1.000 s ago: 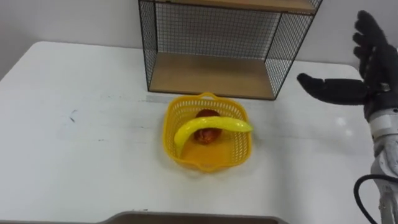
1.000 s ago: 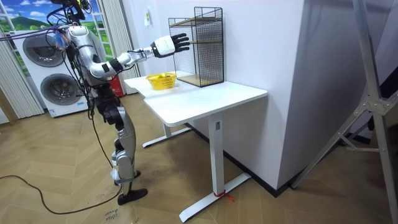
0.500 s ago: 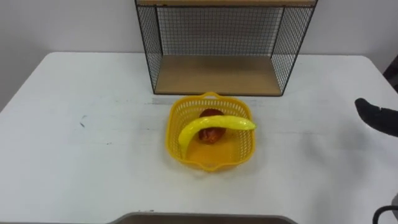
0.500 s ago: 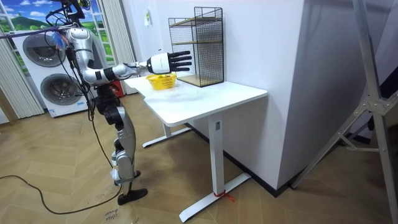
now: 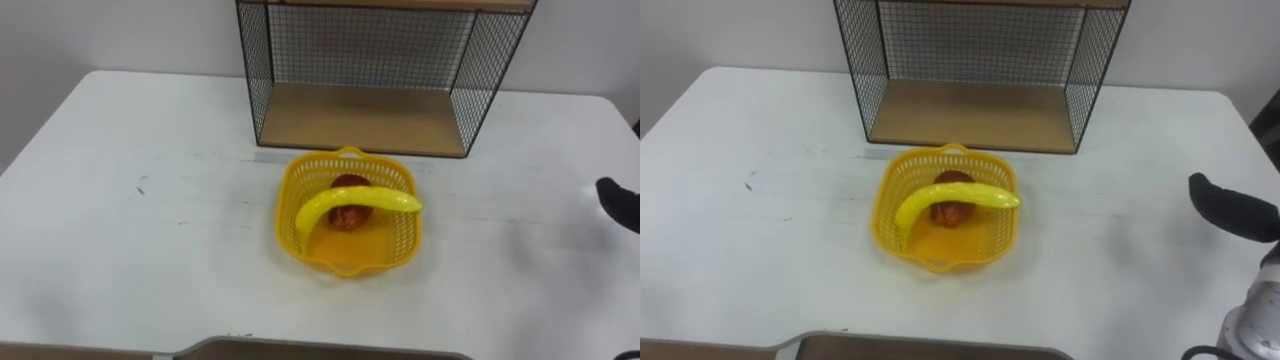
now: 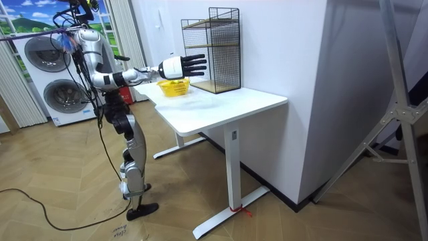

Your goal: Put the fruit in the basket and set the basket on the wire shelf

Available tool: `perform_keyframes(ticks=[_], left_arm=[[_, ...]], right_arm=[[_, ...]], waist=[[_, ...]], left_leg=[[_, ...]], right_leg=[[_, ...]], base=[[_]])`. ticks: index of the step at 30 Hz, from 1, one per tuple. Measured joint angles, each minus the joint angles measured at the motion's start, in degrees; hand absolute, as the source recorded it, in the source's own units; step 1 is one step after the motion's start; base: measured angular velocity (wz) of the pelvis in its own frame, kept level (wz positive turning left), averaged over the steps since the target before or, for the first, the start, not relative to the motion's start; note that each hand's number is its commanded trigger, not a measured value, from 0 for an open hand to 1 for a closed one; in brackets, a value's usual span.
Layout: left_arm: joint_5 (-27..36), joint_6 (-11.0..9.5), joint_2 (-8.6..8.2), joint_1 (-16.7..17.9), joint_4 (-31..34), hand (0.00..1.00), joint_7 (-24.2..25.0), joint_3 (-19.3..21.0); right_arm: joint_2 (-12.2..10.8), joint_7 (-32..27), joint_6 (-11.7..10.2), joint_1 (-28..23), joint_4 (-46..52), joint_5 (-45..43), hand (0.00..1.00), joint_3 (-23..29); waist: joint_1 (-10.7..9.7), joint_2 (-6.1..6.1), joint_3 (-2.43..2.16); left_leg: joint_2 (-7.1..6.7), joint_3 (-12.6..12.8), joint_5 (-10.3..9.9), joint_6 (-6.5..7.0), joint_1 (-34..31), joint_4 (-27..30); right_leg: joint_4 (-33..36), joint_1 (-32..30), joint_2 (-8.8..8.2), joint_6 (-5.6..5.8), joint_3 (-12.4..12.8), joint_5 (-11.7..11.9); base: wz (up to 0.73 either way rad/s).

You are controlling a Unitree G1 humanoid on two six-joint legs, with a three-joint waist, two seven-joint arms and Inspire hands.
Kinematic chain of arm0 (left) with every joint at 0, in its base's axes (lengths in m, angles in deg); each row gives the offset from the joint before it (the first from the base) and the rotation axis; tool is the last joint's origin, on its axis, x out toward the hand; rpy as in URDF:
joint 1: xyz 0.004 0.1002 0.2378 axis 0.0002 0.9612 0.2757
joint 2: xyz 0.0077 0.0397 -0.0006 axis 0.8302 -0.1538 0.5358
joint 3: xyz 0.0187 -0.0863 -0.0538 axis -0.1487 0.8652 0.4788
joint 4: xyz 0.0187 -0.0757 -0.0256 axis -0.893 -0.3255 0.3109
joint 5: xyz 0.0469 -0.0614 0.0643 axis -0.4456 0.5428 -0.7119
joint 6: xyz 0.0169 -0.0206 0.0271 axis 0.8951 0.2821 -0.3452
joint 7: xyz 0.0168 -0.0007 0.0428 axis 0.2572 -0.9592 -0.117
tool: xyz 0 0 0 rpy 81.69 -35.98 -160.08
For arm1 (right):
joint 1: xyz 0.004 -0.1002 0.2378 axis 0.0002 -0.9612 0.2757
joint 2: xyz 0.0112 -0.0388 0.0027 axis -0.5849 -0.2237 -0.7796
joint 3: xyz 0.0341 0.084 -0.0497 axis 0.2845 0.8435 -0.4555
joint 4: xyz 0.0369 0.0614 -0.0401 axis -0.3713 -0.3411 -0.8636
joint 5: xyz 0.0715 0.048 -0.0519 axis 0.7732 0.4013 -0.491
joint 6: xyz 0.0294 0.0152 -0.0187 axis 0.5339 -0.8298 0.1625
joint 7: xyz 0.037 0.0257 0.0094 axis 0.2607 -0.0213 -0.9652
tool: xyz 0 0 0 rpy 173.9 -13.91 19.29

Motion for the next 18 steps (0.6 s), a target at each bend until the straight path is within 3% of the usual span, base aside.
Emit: perform_keyframes(ticks=[3, 6, 10, 14, 18], left_arm=[[0.07, -0.22, 0.01, 0.03, 0.13, 0.00, 1.14, -4.13], [0.20, -0.72, -0.03, 0.08, 0.19, 0.00, 3.92, -9.22], [1.61, -1.65, -0.05, 0.02, 0.06, 0.00, 11.10, -17.62], [8.30, -1.72, -0.08, 0.00, -1.06, 0.00, 19.18, -24.56], [10.26, -1.72, -0.14, -0.20, -3.29, 0.00, 25.83, -28.02]], right_arm=[[0.00, 1.38, -0.16, 0.13, -0.49, 3.24, 0.00, -0.70], [-0.40, 3.86, -1.69, 0.17, -2.61, 4.34, 0.00, -2.47], [-1.11, 7.20, -2.44, 0.45, -4.10, 6.60, 0.00, -6.87], [-1.23, 10.35, -2.78, 1.04, -5.29, 12.40, 0.00, -11.23], [-1.43, 12.85, -3.19, 1.90, -7.27, 16.28, 0.00, -12.53]], waist=[[-0.24, 0.11, 0.15], [-0.70, -0.15, 0.27], [-1.00, -0.46, 0.34], [-1.55, -0.67, 0.39], [-1.94, -0.65, 0.41]], left_leg=[[0.01, -0.20, 0.00, 0.00, -0.09, 0.13], [0.01, -0.35, 0.01, 0.00, -0.21, 0.16], [-0.03, 0.13, 0.01, 0.01, -0.20, 0.47], [0.01, 0.54, 0.02, 0.02, 0.20, 0.51], [0.08, 1.03, 0.02, 0.02, 0.27, 0.52]], right_leg=[[0.10, -0.12, 0.00, 0.01, -0.24, -0.01], [0.09, -0.13, 0.01, 0.01, -0.37, -0.01], [0.13, -0.38, -0.05, 0.01, -0.23, 0.00], [0.14, -0.07, -0.10, 0.02, -0.10, 0.00], [0.14, -0.19, -0.01, 0.02, 0.64, 0.00]], base=[[0.04], [0.01], [-0.03], [-0.04], [-0.06]])
